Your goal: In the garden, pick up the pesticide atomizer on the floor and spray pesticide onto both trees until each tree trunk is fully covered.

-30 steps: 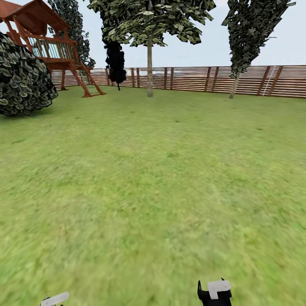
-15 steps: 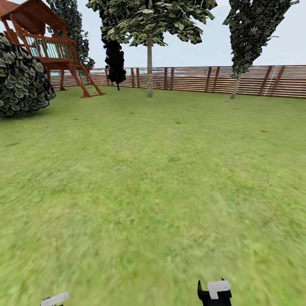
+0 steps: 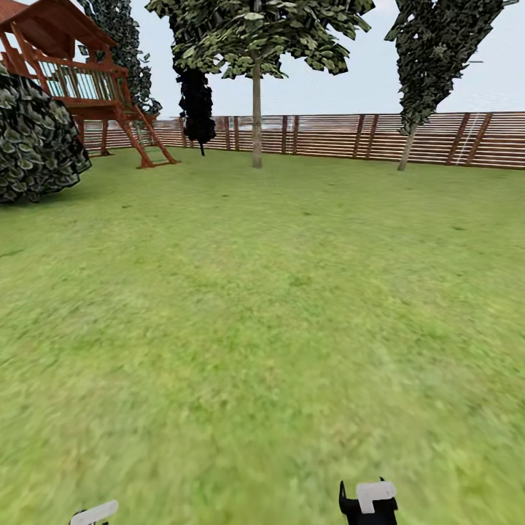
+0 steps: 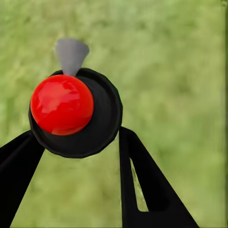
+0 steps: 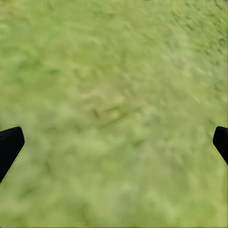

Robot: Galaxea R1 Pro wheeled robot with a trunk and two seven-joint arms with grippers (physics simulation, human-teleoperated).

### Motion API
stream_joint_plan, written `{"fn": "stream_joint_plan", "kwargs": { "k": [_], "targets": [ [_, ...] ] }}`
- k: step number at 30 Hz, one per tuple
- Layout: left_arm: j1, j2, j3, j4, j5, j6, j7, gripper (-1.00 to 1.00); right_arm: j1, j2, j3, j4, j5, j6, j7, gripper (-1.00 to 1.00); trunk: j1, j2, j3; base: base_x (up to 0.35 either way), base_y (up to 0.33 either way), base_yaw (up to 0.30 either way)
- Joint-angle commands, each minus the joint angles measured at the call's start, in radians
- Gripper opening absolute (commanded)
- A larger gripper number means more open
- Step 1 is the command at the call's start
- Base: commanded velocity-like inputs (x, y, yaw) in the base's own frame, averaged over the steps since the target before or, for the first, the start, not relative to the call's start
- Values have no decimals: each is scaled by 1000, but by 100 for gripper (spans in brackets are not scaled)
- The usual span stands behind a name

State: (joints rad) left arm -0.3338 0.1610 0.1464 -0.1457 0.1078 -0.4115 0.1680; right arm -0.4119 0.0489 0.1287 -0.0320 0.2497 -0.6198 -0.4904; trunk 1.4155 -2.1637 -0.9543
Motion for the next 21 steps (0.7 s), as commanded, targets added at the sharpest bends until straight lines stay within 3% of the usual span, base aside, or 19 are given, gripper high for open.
{"fn": "stream_joint_plan", "kwargs": {
  "k": [1,21],
  "targets": [
    [-1,0,-2,1,10,-4,-2,-100,-1,0,8,1,3,2,-11,100,0,0,-1,341,0,0],
    [1,0,-2,0,10,-4,-1,-100,-1,-7,6,1,5,2,-11,100,0,0,-1,341,0,0]
  ]
}}
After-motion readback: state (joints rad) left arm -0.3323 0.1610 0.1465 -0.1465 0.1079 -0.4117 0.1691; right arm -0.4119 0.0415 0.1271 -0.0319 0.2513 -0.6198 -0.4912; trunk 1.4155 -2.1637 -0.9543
